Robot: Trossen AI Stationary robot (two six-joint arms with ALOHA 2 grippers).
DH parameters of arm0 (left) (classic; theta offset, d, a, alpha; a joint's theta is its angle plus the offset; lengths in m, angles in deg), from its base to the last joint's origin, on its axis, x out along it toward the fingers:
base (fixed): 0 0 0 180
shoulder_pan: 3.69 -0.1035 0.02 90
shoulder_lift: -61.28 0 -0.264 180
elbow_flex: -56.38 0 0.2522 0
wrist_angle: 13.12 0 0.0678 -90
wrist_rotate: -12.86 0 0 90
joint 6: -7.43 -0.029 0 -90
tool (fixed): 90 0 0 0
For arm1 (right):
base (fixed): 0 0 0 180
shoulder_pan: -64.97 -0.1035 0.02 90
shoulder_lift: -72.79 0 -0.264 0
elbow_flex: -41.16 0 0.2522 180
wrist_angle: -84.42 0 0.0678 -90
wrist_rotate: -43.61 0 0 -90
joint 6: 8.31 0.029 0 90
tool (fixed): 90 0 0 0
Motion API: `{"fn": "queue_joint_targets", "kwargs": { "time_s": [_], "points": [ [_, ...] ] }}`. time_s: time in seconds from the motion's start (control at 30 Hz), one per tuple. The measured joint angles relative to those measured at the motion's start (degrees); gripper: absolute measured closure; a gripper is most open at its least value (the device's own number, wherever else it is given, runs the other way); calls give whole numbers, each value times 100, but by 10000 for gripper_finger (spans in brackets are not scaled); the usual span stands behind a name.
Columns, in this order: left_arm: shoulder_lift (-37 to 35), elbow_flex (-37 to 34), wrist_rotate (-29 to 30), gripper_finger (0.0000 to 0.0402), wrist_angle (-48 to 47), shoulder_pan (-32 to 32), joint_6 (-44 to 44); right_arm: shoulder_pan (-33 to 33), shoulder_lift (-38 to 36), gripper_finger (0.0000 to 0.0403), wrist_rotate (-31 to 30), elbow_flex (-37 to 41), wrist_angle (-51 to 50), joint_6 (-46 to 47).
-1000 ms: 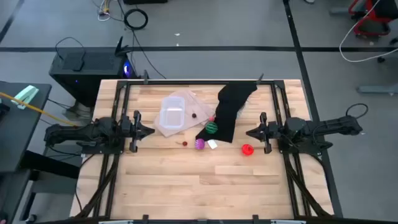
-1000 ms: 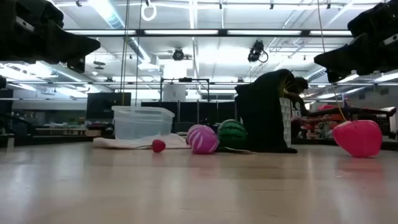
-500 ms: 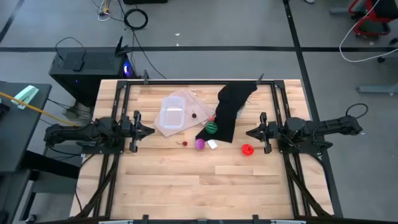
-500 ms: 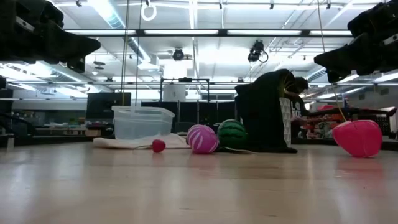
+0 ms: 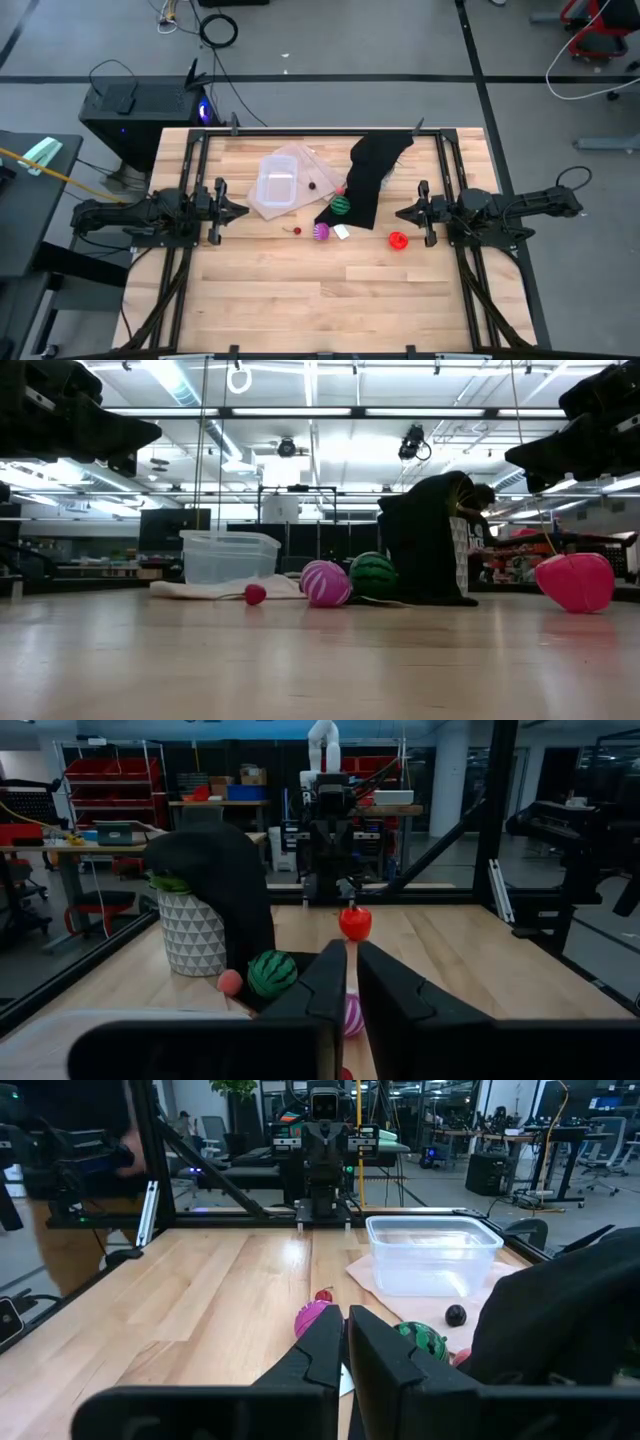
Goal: Pick and placing Produce into tupperware
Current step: Put the red apple into the transparent bin
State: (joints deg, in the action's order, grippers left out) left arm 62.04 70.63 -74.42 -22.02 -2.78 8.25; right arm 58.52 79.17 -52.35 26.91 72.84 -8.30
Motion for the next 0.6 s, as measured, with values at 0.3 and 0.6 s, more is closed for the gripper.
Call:
{"fn": "queue_joint_targets", "kwargs": {
  "time_s": [0.3,0.6],
  "points": [
    [-2,-2,0,367,0,0,0,-1,-1,373,0,0,-1,0],
    [-2,-2,0,368,0,0,0,-1,-1,373,0,0,1,0]
  ]
}}
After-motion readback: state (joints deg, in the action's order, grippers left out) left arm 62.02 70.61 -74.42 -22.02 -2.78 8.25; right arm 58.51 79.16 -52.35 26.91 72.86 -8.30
